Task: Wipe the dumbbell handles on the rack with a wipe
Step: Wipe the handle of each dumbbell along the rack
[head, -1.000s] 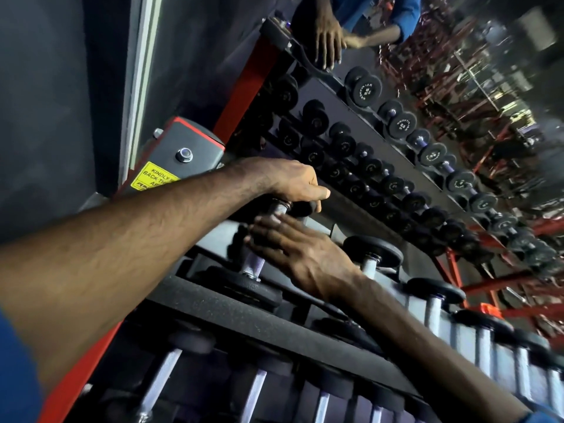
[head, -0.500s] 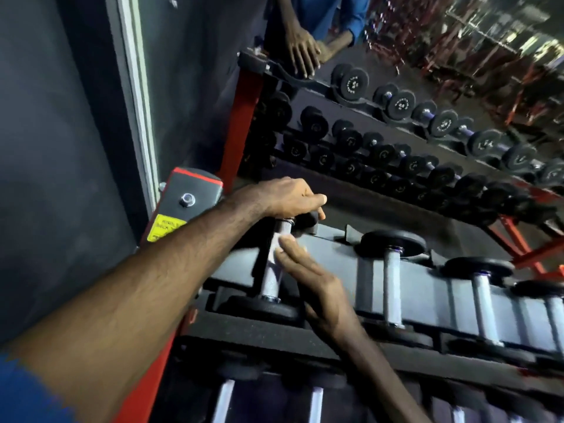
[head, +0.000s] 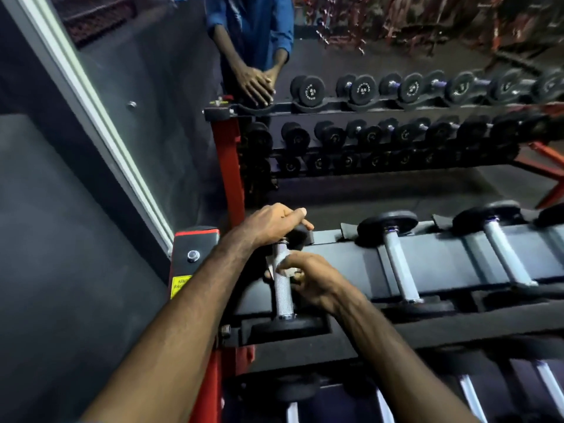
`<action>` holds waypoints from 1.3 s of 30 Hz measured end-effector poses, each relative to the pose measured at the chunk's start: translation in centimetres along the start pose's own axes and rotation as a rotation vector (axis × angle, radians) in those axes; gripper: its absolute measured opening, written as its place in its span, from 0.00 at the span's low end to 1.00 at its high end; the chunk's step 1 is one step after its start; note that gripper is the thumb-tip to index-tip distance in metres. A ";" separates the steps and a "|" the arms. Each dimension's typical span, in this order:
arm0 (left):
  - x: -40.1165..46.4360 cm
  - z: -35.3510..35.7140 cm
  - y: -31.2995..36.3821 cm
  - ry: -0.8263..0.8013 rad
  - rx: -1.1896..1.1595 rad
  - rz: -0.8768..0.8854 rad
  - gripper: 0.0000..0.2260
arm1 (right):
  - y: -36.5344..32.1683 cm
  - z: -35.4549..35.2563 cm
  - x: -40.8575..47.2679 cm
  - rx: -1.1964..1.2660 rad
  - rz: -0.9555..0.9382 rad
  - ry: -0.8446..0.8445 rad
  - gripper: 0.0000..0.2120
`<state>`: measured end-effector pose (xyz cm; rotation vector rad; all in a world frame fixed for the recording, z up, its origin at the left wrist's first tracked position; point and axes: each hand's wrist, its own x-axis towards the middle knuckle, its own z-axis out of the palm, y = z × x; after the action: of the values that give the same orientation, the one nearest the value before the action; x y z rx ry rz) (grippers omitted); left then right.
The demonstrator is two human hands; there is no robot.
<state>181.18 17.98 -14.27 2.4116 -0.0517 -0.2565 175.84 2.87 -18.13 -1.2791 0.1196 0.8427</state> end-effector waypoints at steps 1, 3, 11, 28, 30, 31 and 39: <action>0.0 0.0 0.0 0.007 -0.006 0.001 0.21 | 0.0 0.1 0.0 0.036 0.051 -0.023 0.15; -0.1 -0.1 0.1 0.013 -0.005 -0.010 0.21 | 0.0 0.1 0.3 0.090 0.133 -0.057 0.11; -0.1 0.1 -0.1 0.024 0.015 -0.013 0.21 | 1.5 1.0 1.5 0.292 0.125 0.085 0.13; -0.2 -0.1 -0.1 0.047 -0.012 -0.006 0.21 | 1.0 -1.2 -1.9 -0.164 0.052 -0.022 0.09; 0.0 0.1 -0.3 0.053 -0.007 -0.002 0.20 | 0.9 -1.7 -2.1 -0.036 0.045 -0.009 0.10; 0.0 0.2 -0.3 0.052 -0.010 -0.001 0.20 | 0.5 -1.5 -1.7 0.037 0.042 0.032 0.10; 0.0 0.3 -0.4 0.057 0.006 -0.004 0.20 | 1.9 -1.5 -2.8 -0.033 -0.008 0.059 0.16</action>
<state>181.14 18.07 -14.70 2.4232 -0.0223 -0.1900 173.25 0.25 -18.68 -1.3352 0.1482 0.8030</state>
